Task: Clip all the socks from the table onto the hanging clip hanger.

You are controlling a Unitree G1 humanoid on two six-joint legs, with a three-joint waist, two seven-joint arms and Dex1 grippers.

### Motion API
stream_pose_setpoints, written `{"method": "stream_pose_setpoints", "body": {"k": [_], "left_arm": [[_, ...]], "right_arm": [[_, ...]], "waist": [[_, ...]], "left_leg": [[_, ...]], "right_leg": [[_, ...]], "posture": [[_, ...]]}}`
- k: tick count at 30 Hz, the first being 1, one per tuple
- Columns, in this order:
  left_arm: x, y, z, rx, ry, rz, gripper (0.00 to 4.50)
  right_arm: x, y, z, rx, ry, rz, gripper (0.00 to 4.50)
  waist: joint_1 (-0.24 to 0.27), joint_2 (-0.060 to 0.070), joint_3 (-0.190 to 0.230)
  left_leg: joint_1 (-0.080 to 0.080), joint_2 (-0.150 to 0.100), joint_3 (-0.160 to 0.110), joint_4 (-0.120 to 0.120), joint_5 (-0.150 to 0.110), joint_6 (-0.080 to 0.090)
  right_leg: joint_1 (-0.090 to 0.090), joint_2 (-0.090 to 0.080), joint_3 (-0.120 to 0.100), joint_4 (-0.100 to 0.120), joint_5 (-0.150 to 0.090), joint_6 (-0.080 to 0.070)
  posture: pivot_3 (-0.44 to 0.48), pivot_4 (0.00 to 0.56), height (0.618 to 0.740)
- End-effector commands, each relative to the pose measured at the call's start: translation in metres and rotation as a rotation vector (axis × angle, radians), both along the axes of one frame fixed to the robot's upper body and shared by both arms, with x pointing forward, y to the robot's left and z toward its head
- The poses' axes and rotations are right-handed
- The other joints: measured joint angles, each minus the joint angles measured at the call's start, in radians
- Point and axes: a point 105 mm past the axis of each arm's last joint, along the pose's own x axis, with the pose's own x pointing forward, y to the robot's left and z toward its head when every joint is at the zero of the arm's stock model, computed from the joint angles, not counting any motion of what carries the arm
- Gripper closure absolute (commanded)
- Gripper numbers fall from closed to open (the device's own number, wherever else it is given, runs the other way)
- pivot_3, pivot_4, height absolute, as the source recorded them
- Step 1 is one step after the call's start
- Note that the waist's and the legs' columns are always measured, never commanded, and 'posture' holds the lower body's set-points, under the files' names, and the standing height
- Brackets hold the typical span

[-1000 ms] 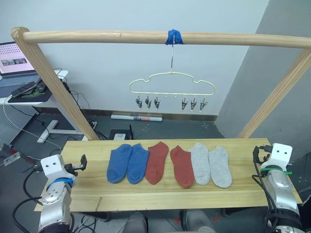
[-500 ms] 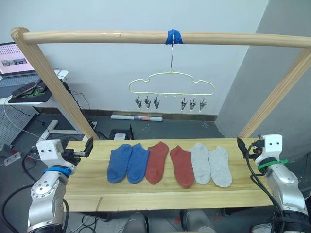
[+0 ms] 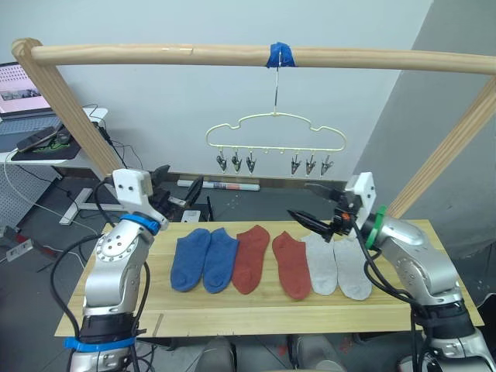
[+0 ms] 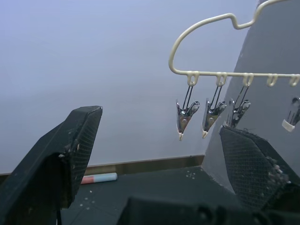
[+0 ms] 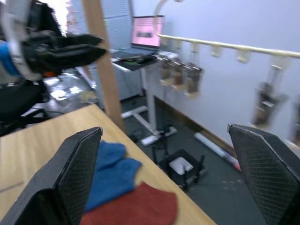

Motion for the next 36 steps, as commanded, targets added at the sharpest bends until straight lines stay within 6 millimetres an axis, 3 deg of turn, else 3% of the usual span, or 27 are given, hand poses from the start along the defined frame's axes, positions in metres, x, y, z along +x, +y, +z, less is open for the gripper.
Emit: {"method": "stream_pose_setpoints", "body": {"k": [1, 10, 13, 19, 36], "left_arm": [[0.009, -0.01, 0.011, 0.002, -0.048, -0.021, 0.01], [0.029, -0.017, -0.004, -0.036, -0.038, 0.0, 0.01], [0.031, -0.022, -0.003, -0.063, -0.053, -0.024, 0.62], [0.037, -0.028, -0.002, -0.079, -0.05, -0.036, 2.52], [0.056, -0.037, -0.003, -0.086, -0.046, -0.043, 2.52]], "right_arm": [[0.001, 0.016, 0.02, -0.004, -0.084, 0.034, 0.0], [0.008, 0.038, 0.033, 0.001, -0.138, 0.048, 0.0], [0.007, 0.039, 0.035, -0.001, -0.147, 0.05, 0.0], [0.006, 0.04, 0.037, -0.002, -0.153, 0.056, 0.0], [0.005, 0.05, 0.056, 0.018, -0.189, 0.084, 0.0]], "waist": [[0.0, 0.0, 0.0], [-0.003, 0.0, 0.0], [-0.004, 0.0, 0.0], [-0.007, 0.0, 0.0], [-0.05, 0.0, 0.0]], "left_leg": [[0.0, 0.0, 0.0, 0.0, 0.0, 0.0], [0.0, 0.0, -0.001, 0.0, 0.0, 0.0], [0.0, 0.0, -0.001, 0.0, 0.0, 0.0], [0.0, 0.0, -0.001, 0.0, 0.0, 0.0], [0.0, 0.0, -0.002, 0.0, 0.0, 0.0]], "right_leg": [[0.0, 0.0, 0.0, 0.0, 0.0, 0.0], [0.001, 0.0, -0.001, 0.0, 0.0, 0.0], [0.0, 0.0, -0.001, 0.0, 0.0, 0.0], [0.0, 0.0, -0.001, 0.0, 0.0, 0.001], [0.0, 0.0, -0.001, 0.0, 0.0, 0.001]], "posture": [[-0.097, 0.116, 0.74], [-0.119, 0.113, 0.74], [-0.129, 0.11, 0.74], [-0.139, 0.11, 0.74], [-0.165, 0.113, 0.74]]}}
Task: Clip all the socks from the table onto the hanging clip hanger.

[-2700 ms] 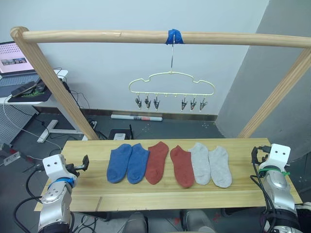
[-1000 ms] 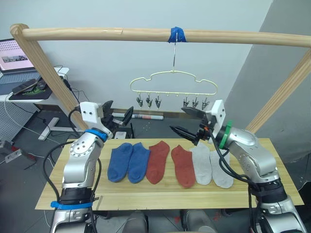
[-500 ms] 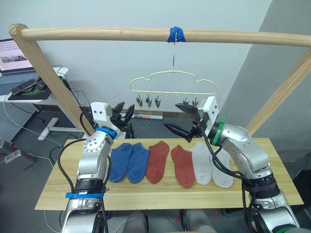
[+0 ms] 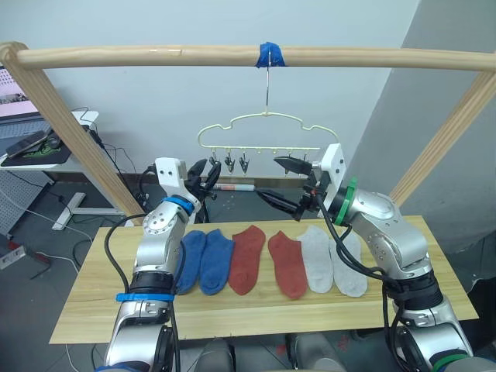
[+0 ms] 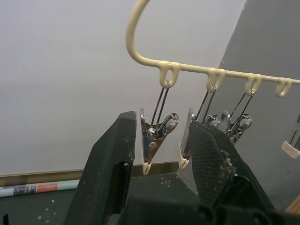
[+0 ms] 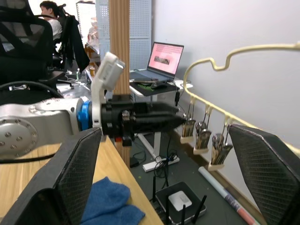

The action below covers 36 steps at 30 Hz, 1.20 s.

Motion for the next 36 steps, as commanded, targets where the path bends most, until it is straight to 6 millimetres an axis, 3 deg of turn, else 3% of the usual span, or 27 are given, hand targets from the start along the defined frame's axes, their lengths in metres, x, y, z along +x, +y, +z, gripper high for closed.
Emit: {"method": "stream_pose_setpoints", "body": {"k": [1, 36], "left_arm": [[0.003, -0.001, 0.016, 0.005, -0.064, 0.005, 2.52], [0.018, 0.006, 0.018, 0.03, -0.097, 0.072, 2.52]], "right_arm": [[-0.005, 0.004, 0.017, 0.021, -0.058, 0.017, 0.0], [-0.006, 0.002, 0.022, 0.034, -0.054, 0.003, 0.0]], "waist": [[-0.006, 0.0, 0.0], [-0.014, 0.0, 0.004]], "left_leg": [[0.0, 0.0, 0.0, 0.0, 0.0, 0.0], [0.0, 0.0, 0.0, -0.001, 0.0, 0.0]], "right_leg": [[0.0, 0.0, 0.0, 0.0, 0.0, 0.0], [0.0, 0.0, 0.0, 0.0, 0.0, 0.0]], "posture": [[-0.168, 0.116, 0.74], [-0.19, 0.125, 0.74]]}}
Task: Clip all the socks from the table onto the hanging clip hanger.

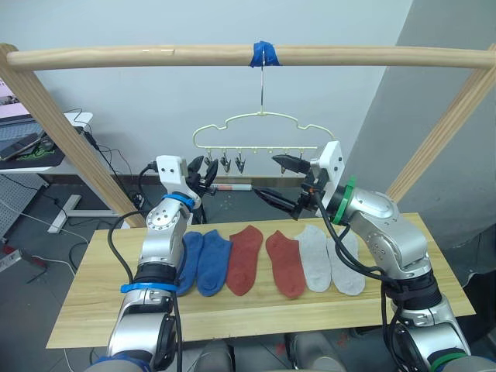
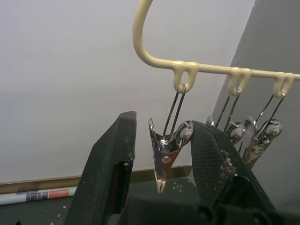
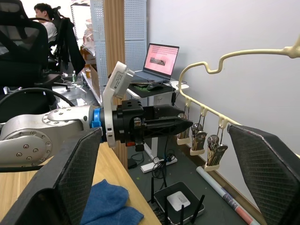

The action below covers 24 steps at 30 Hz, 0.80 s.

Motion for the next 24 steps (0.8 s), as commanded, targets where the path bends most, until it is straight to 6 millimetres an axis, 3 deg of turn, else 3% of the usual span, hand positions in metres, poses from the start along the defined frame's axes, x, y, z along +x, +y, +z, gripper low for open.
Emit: {"method": "stream_pose_setpoints", "body": {"k": [1, 11, 16, 21, 24], "left_arm": [[0.004, -0.001, 0.022, 0.007, -0.075, 0.003, 2.52], [0.005, -0.003, 0.023, 0.006, -0.085, -0.015, 2.52], [0.005, -0.003, 0.023, 0.0, -0.085, -0.023, 3.72], [0.004, -0.003, 0.026, -0.004, -0.092, -0.023, 3.91], [0.002, 0.0, 0.031, 0.012, -0.097, -0.022, 3.97]], "right_arm": [[-0.005, 0.0, 0.019, 0.026, -0.064, 0.011, 0.0], [-0.004, -0.001, 0.02, 0.033, -0.061, 0.004, 0.0], [-0.004, -0.001, 0.02, 0.034, -0.061, 0.003, 0.0], [-0.003, -0.002, 0.017, 0.027, -0.055, 0.0, 0.0], [0.0, -0.012, 0.003, -0.006, -0.021, -0.042, 0.0]], "waist": [[0.0, 0.0, 0.001], [-0.004, 0.0, 0.002], [-0.007, 0.0, 0.002], [-0.01, 0.0, 0.002], [-0.01, 0.0, 0.002]], "left_leg": [[0.0, 0.0, 0.0, 0.0, 0.0, 0.0], [-0.001, 0.0, 0.0, -0.001, 0.0, 0.0], [-0.002, 0.0, 0.0, -0.001, 0.0, 0.0], [-0.008, 0.0, 0.0, -0.001, 0.0, 0.0], [-0.009, 0.0, -0.001, -0.001, 0.0, 0.0]], "right_leg": [[0.0, 0.0, 0.0, 0.0, 0.0, 0.0], [-0.002, 0.0, 0.0, 0.0, 0.0, 0.0], [-0.003, 0.0, 0.0, 0.0, 0.0, 0.0], [-0.009, 0.0, 0.0, 0.001, 0.0, 0.0], [-0.009, 0.0, 0.0, 0.001, 0.0, 0.001]], "posture": [[-0.19, 0.125, 0.74], [-0.189, 0.123, 0.74], [-0.189, 0.123, 0.74], [-0.179, 0.124, 0.74], [-0.17, 0.126, 0.74]]}}
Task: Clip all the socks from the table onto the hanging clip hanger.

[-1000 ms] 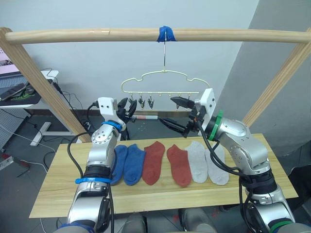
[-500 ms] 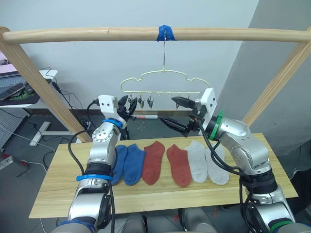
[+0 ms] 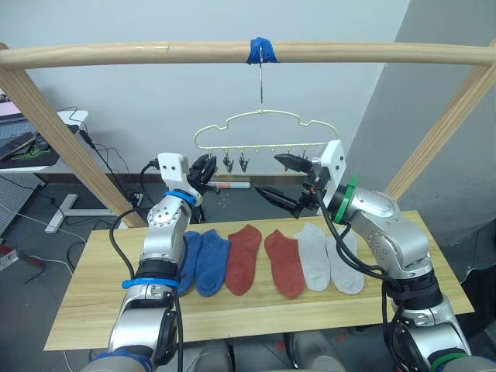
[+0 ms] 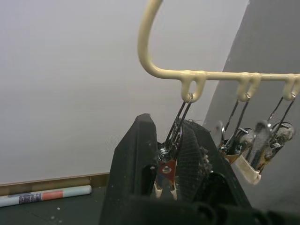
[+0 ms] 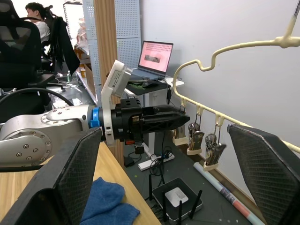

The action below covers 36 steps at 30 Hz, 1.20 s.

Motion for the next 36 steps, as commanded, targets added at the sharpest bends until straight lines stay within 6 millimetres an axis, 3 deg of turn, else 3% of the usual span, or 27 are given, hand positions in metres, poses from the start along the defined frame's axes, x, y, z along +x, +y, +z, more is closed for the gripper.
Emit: {"method": "stream_pose_setpoints", "body": {"k": [1, 4, 6, 12, 18, 24, 32, 36], "left_arm": [[-0.002, 0.005, 0.026, 0.016, -0.075, 0.005, 3.99], [-0.006, 0.007, 0.028, 0.039, -0.057, -0.006, 3.99], [-0.011, 0.01, 0.027, 0.083, -0.017, -0.021, 3.99], [-0.034, 0.015, 0.023, 0.163, 0.145, -0.133, 3.99], [-0.049, 0.012, 0.025, 0.159, 0.243, -0.215, 3.99], [-0.049, 0.014, 0.026, 0.163, 0.262, -0.214, 3.99], [-0.054, 0.012, 0.022, 0.154, 0.277, -0.211, 3.99], [-0.056, 0.012, 0.023, 0.155, 0.275, -0.209, 3.99]], "right_arm": [[-0.001, -0.012, -0.002, -0.02, -0.014, -0.039, 0.0], [0.004, -0.031, -0.029, -0.12, 0.044, -0.127, 0.0], [0.011, -0.061, -0.067, -0.259, 0.143, -0.26, 0.0], [0.015, -0.143, -0.142, -0.524, 0.301, -0.486, 0.0], [0.024, -0.158, -0.17, -0.57, 0.388, -0.506, 0.0], [0.039, -0.164, -0.193, -0.596, 0.439, -0.51, 0.0], [0.035, -0.184, -0.222, -0.74, 0.485, -0.51, 0.0], [0.029, -0.177, -0.229, -0.69, 0.536, -0.462, 0.17]], "waist": [[0.001, 0.0, 0.0], [0.003, 0.0, 0.001], [0.007, 0.0, 0.002], [0.013, 0.0, 0.013], [-0.003, 0.001, 0.016], [-0.007, 0.001, 0.019], [-0.005, 0.001, 0.021], [-0.004, 0.001, 0.021]], "left_leg": [[-0.001, 0.0, 0.0, 0.0, 0.0, 0.0], [-0.001, 0.0, -0.001, 0.0, 0.0, 0.0], [-0.002, 0.0, -0.001, 0.0, 0.0, 0.0], [0.0, 0.0, 0.0, 0.0, 0.0, 0.0], [0.002, 0.0, 0.002, 0.0, 0.0, 0.0], [0.002, 0.0, 0.002, 0.0, 0.0, 0.0], [0.002, 0.0, 0.002, 0.0, 0.0, 0.0], [0.004, 0.0, 0.002, 0.0, 0.0, 0.0]], "right_leg": [[0.0, 0.0, 0.0, 0.0, 0.0, 0.0], [0.0, 0.0, 0.0, -0.001, 0.0, 0.0], [-0.001, 0.0, 0.0, 0.0, 0.0, 0.0], [-0.001, 0.0, 0.0, 0.001, 0.0, 0.0], [0.0, 0.001, 0.002, 0.002, 0.0, 0.0], [0.0, 0.0, 0.002, 0.001, 0.0, 0.0], [0.0, 0.0, 0.002, 0.001, 0.0, 0.0], [0.002, 0.0, 0.002, 0.002, 0.0, 0.0]], "posture": [[-0.168, 0.127, 0.74], [-0.163, 0.13, 0.74], [-0.154, 0.134, 0.74], [-0.147, 0.141, 0.74], [-0.145, 0.143, 0.74], [-0.132, 0.148, 0.74], [-0.106, 0.157, 0.74], [-0.1, 0.16, 0.74]]}}
